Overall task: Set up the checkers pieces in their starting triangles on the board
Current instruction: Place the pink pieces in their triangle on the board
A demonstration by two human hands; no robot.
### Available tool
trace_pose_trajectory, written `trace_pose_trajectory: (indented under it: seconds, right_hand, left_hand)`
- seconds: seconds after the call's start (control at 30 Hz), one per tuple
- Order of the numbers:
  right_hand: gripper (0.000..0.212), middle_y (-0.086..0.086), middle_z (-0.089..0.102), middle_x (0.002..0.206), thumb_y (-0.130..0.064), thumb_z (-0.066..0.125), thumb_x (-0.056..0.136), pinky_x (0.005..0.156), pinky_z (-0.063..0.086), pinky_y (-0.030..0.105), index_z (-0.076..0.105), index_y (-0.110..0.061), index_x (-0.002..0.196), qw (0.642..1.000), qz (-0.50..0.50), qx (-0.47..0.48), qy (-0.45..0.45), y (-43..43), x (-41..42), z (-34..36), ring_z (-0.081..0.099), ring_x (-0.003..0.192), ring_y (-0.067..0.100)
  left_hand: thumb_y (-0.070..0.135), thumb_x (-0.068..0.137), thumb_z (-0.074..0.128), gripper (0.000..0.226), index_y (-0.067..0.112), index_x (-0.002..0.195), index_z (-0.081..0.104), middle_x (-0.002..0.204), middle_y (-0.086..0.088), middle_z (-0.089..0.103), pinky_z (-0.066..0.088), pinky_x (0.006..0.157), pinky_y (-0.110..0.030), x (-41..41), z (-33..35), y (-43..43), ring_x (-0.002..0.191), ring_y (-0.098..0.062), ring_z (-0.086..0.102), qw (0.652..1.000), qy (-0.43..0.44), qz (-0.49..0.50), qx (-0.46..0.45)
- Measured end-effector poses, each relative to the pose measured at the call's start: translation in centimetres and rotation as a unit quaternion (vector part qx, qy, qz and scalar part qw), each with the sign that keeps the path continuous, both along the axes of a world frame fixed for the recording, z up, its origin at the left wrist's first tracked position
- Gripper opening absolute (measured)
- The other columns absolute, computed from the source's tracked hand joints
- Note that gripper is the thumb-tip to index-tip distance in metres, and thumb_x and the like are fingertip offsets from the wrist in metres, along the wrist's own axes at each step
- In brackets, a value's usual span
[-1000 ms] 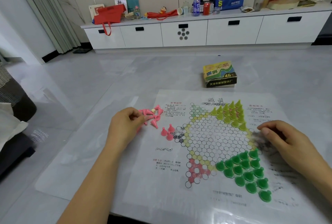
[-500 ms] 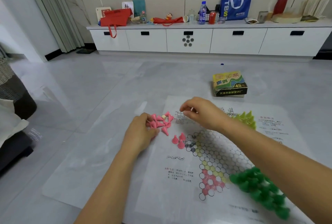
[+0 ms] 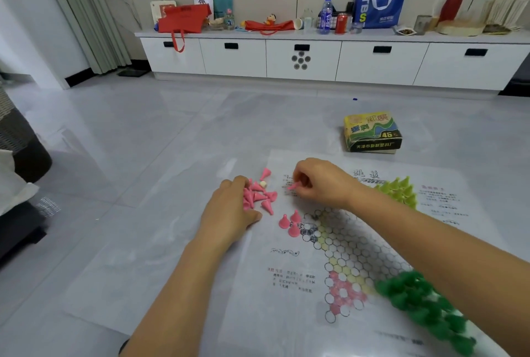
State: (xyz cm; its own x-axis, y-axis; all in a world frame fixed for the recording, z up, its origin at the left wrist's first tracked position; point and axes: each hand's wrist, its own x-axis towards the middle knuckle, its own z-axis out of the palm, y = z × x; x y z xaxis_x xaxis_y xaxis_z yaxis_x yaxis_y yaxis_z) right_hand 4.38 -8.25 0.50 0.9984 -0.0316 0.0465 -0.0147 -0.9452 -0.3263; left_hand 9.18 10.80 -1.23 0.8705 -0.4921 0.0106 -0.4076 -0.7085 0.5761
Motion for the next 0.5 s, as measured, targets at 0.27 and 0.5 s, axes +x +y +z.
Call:
trace_pose_trajectory:
  seconds: [0.27, 0.5]
  right_hand:
    - [0.026, 0.000, 0.056, 0.098, -0.035, 0.057, 0.086, 0.079, 0.042, 0.022, 0.064, -0.015, 0.101, 0.998, -0.024, 0.060, 0.027, 0.0, -3.8, -0.4, 0.052, 0.087, 0.012]
    - [0.018, 0.006, 0.057, 0.103, -0.023, 0.059, 0.085, 0.082, 0.046, 0.028, 0.060, -0.011, 0.099, 0.999, -0.031, 0.012, 0.019, -0.3, -4.3, -0.6, 0.053, 0.086, 0.016]
  left_hand:
    - [0.016, 0.080, 0.060, 0.046, 0.029, 0.123, 0.051, 0.112, -0.005, 0.046, 0.036, 0.084, -0.025, -0.1, -0.4, -0.3, 0.107, -0.024, 0.049, 0.999, -0.020, -0.027, 0.002]
    - [0.020, 0.085, 0.058, 0.044, 0.030, 0.127, 0.050, 0.115, -0.008, 0.048, 0.038, 0.095, -0.031, -0.1, -0.7, -0.4, 0.112, -0.026, 0.045, 0.998, -0.038, -0.038, 0.021]
